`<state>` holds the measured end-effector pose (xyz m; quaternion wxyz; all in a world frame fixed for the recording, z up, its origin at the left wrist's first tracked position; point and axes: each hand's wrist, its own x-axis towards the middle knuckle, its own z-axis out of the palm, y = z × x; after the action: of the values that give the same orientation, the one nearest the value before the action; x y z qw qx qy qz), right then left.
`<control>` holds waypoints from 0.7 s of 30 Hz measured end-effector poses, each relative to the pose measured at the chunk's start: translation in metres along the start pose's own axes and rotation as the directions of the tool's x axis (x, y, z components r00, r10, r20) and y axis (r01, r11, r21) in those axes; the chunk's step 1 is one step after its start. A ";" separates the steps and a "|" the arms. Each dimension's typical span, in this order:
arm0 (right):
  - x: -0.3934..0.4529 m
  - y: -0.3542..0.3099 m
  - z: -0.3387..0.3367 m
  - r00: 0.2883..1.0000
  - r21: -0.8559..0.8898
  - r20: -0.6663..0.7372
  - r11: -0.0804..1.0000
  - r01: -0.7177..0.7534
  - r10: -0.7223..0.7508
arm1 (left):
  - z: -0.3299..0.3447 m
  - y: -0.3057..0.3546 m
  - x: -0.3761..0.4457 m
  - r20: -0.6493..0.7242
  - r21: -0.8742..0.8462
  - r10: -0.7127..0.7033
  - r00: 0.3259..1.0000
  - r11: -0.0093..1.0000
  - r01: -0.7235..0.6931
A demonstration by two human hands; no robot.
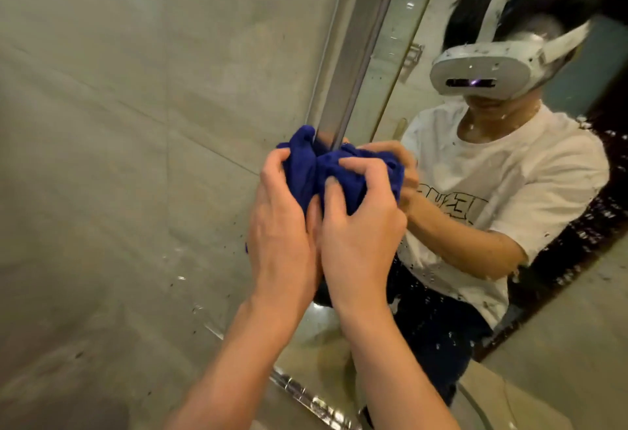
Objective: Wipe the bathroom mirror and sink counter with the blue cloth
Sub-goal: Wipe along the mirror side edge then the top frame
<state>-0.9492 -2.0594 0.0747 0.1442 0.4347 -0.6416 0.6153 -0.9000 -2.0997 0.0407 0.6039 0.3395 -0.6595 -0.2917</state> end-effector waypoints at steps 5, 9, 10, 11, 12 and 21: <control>-0.019 0.017 0.007 0.999 -0.043 0.026 0.998 -0.041 0.042 | -0.005 -0.013 -0.010 0.101 0.215 -0.045 0.994 0.976 0.022; -0.029 0.018 0.004 0.981 -0.084 0.131 0.987 -0.136 0.146 | -0.012 -0.014 -0.024 0.175 0.336 -0.102 0.979 0.941 0.037; -0.029 0.016 0.002 0.972 -0.090 0.154 0.982 -0.163 0.176 | -0.013 -0.014 -0.027 0.166 0.301 -0.092 0.982 0.953 0.039; -0.027 0.014 0.000 0.968 -0.092 0.165 0.980 -0.178 0.191 | -0.013 -0.015 -0.029 0.131 0.258 -0.080 0.988 0.965 0.044; -0.025 0.011 -0.002 0.962 -0.084 0.172 0.976 -0.199 0.211 | -0.013 -0.015 -0.030 0.085 0.208 -0.067 0.994 0.977 0.048; 0.024 -0.042 -0.014 0.979 0.010 0.148 0.989 -0.146 0.143 | -0.014 0.040 0.017 -0.065 0.024 0.076 0.995 0.997 -0.075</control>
<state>-0.9371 -2.0503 0.1222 0.0469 0.4328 -0.6740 0.5969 -0.8905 -2.0889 0.0839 0.6322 0.3302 -0.6547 -0.2504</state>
